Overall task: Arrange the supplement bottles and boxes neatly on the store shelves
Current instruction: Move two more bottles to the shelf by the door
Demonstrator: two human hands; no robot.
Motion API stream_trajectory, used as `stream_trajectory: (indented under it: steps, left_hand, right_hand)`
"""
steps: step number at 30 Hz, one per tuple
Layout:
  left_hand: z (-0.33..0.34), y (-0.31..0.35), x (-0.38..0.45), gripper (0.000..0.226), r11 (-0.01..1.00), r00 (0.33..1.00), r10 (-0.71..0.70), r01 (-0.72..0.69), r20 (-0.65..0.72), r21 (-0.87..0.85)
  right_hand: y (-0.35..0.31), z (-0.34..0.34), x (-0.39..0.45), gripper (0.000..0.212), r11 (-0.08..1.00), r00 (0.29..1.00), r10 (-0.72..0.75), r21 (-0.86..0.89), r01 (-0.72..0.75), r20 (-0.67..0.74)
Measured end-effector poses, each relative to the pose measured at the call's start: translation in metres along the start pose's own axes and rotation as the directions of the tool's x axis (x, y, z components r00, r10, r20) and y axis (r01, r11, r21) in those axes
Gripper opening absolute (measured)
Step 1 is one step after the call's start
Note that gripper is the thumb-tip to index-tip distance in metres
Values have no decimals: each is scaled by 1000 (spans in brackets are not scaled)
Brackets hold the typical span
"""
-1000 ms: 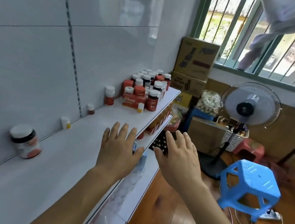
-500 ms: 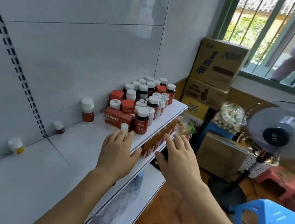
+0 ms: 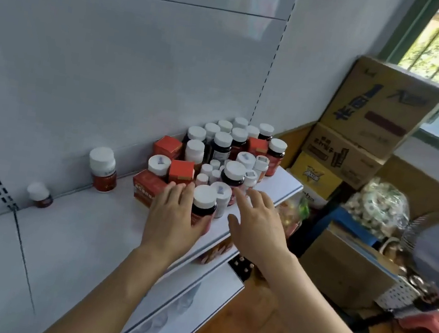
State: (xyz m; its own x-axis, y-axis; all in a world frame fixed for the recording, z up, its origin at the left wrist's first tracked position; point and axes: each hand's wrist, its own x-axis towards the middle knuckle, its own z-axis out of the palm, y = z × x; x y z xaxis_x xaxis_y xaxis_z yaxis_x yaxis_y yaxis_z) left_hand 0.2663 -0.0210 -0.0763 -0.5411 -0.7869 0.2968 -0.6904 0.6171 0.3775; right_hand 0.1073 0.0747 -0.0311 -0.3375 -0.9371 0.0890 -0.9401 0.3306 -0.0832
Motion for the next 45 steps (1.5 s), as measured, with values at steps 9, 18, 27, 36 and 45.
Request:
stream_trajectory:
  steps: [9,18,27,36,45]
  left_hand:
    - [18,12,7,83,996,996,-88,88,-16,-26]
    - [25,46,1,81,964,957,-266,264,-114,-34]
    - [19,66,-10,78,920,918,-377,356,-122,-164]
    - [-27,82,-13,62,693,850,-505,294,-152,-658]
    - [-43,98,-32,47,461,654,-731,262,-195,-848]
  right_hand:
    - [28,37,57,59,969,968,-226,130,211,108]
    - [39,52,61,40,925,963,-268,286,251,19]
    - [54,58,55,40,846,919,-331,366,389,-213]
    - [65,9,55,49,462,919,-303,804,373,-253]
    - [33,-8,35,33,152,946,-305,975,159,-107]
